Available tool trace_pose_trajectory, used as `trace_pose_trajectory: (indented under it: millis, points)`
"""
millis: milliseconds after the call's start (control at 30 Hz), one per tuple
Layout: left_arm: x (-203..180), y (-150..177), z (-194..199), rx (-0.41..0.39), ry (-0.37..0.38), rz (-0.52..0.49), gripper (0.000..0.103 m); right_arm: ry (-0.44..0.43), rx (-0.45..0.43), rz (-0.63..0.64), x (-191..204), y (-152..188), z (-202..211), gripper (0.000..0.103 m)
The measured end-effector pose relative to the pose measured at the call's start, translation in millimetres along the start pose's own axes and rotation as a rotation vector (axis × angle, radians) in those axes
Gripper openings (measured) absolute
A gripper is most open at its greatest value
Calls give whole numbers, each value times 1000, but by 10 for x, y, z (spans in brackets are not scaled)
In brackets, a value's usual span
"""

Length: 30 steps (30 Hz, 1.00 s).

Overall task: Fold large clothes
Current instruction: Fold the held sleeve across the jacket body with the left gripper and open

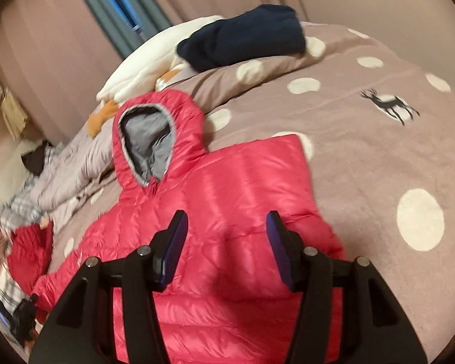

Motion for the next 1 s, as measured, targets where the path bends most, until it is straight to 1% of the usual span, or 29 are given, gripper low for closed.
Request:
trace_pose_trajectory:
  millis: [67, 100, 167, 233, 267, 300, 367, 400, 433, 467, 500, 567, 633, 667, 700, 767, 833, 867, 900, 967, 1000]
  points:
    - [-253, 9, 116, -25, 22, -64, 15, 2, 4, -30, -75, -20, 12, 55]
    - [-437, 49, 181, -33, 46, -119, 15, 4, 8, -40, -118, -20, 19, 55]
    - [-714, 136, 266, -29, 99, -184, 15, 13, 11, -46, -171, -16, 29, 55]
    - [-997, 262, 349, -13, 164, -240, 15, 25, 3, -49, -225, -2, 60, 55]
    - [-1178, 363, 397, 10, 217, -269, 15, 27, 1, -51, -244, 2, 65, 55]
    - [-1279, 419, 426, 24, 253, -281, 15, 28, 3, -52, -264, 11, 64, 55]
    - [-1508, 591, 466, 67, 364, -298, 15, 33, 7, -55, -296, 25, 56, 55]
    - [-1594, 662, 443, 94, 393, -306, 15, 37, 7, -55, -311, 31, 48, 55]
    - [-1679, 754, 407, 125, 398, -314, 15, 44, 7, -53, -333, 38, 46, 55]
    - [-1698, 790, 373, 137, 390, -310, 15, 47, 7, -51, -337, 39, 47, 55]
    - [-1697, 838, 314, 157, 385, -288, 17, 51, 6, -46, -344, 34, 50, 55]
    - [-1657, 911, 205, 212, 384, -251, 29, 60, 10, -33, -353, 20, 67, 55]
    - [-1618, 942, 109, 271, 395, -228, 53, 64, 5, -20, -360, -14, 100, 55]
    - [-1587, 937, 68, 292, 392, -201, 58, 64, -3, -18, -370, -31, 123, 55]
    - [-1548, 917, 52, 294, 384, -167, 65, 64, -16, -18, -382, -57, 154, 56]
    - [-1526, 888, 99, 256, 386, -142, 70, 63, -30, -25, -402, -81, 185, 59]
    - [-1520, 898, 155, 226, 350, -152, 84, 59, -26, -35, -416, -80, 185, 60]
    - [-1516, 882, 199, 202, 340, -154, 87, 54, -18, -43, -428, -72, 179, 60]
    - [-1521, 876, 241, 183, 345, -153, 91, 50, -10, -49, -436, -64, 168, 60]
    - [-1551, 887, 315, 170, 366, -147, 92, 47, 3, -62, -458, -41, 156, 60]
    - [-1569, 875, 324, 172, 363, -144, 92, 47, 6, -65, -462, -25, 158, 60]
Point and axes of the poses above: each gripper's, at about its wrist camera, not at the fingertips, and z roughly against the way its jaws point, x to its left, y to its underside, the point moved 5 cm from there along -z, roughly the way its jaws point, and after that the axes turned 6 degrees about -z, right-handed, at the moved point
